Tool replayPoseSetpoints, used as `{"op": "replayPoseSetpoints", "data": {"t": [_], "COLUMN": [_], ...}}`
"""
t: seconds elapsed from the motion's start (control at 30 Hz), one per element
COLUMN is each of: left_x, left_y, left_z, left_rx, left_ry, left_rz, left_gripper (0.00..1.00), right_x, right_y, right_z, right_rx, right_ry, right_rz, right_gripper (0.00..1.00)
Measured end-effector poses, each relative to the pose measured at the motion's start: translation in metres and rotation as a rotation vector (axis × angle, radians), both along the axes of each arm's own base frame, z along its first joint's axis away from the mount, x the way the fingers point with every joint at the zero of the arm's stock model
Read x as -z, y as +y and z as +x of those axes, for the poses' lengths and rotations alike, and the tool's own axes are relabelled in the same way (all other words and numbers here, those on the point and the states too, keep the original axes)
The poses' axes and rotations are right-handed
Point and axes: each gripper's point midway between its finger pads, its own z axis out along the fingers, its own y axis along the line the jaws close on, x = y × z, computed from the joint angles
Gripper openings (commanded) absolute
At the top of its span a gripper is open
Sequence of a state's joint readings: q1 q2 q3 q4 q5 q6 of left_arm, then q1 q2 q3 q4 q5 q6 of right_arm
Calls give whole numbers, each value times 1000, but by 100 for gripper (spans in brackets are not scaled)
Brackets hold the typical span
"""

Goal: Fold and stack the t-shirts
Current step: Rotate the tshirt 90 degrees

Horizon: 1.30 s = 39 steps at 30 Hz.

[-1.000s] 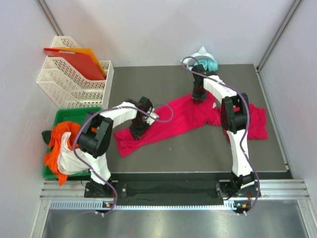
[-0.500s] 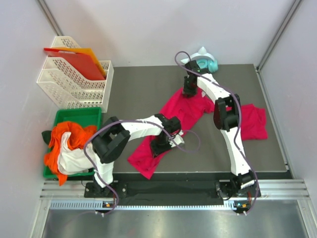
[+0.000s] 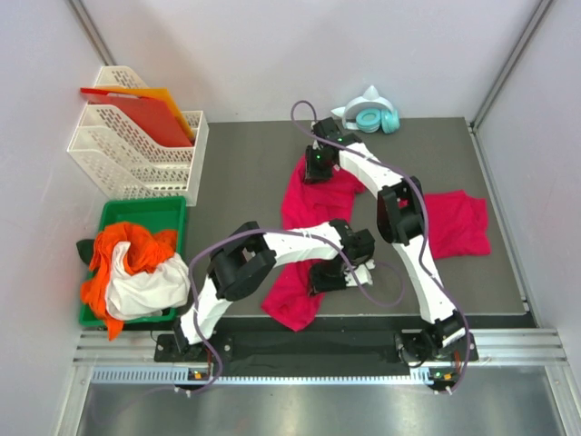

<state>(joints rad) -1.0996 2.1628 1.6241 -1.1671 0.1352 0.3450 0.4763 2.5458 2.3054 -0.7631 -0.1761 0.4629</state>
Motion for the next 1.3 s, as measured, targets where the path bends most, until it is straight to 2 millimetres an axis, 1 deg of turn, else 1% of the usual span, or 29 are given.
{"op": "replayPoseSetpoints", "data": {"t": [0.13, 0.23, 0.33, 0.4, 0.5, 0.57, 0.6, 0.63, 0.67, 0.73, 0.77, 0.8, 0.83, 0.9, 0.93, 1.0, 1.03, 1.07, 1.1, 1.13, 1.2, 1.3], "left_x": [0, 1, 1, 1, -2, -8, -13, -23, -33, -64, -81, -96, -118, -145, -155, -166, -166, -163, -158, -150, -128, -89], "left_y": [-16, -23, -24, -23, -23, -28, -31, -35, -36, -35, -34, -31, -25, -15, -8, 4, 9, 16, 20, 26, 33, 42], "left_z": [-5, -6, -5, -5, 0, 12, 21, 36, 50, 88, 107, 123, 144, 168, 180, 201, 209, 223, 233, 244, 265, 291], "left_rx": [71, 101, 106, 104, 82, 31, -2, -54, -93, -193, -236, -270, -315, -374, -407, -463, -487, -524, -545, -571, -618, -674], "left_ry": [-6, -7, -12, -15, -29, -46, -54, -75, -93, -158, -198, -234, -288, -354, -386, -434, -449, -468, -480, -485, -492, -484], "left_rz": [-17, 1, 15, 13, -24, -89, -126, -183, -224, -319, -370, -408, -464, -527, -550, -574, -576, -572, -564, -551, -520, -464], "left_gripper": [16, 15, 14, 15, 20, 23, 24, 24, 25, 25, 25, 25, 25, 25, 25, 24, 23, 22, 22, 21, 21, 21], "right_x": [0, -1, 0, 0, -3, -8, -12, -19, -30, -54, -74, -87, -105, -132, -144, -158, -160, -159, -154, -145, -122, -86], "right_y": [17, 21, 21, 16, 3, -12, -20, -29, -38, -56, -65, -72, -82, -90, -92, -91, -91, -91, -91, -90, -90, -93], "right_z": [-9, -11, -12, -11, -14, -14, -11, -7, -1, 11, 18, 22, 27, 30, 30, 26, 20, 14, 8, 1, -11, -31], "right_rx": [-71, -97, -106, -97, -71, -34, -14, 11, 39, 87, 110, 128, 150, 168, 173, 169, 166, 164, 161, 158, 157, 152], "right_ry": [6, 10, 6, -3, -2, 1, -6, -15, -34, -80, -120, -148, -186, -241, -266, -308, -314, -317, -312, -300, -269, -199], "right_rz": [45, 62, 71, 79, 78, 60, 56, 54, 58, 66, 75, 79, 83, 92, 94, 94, 85, 70, 53, 29, -23, -100], "right_gripper": [32, 32, 31, 33, 36, 37, 39, 40, 40, 41, 41, 40, 40, 39, 39, 37, 37, 36, 34, 34, 33, 33]}}
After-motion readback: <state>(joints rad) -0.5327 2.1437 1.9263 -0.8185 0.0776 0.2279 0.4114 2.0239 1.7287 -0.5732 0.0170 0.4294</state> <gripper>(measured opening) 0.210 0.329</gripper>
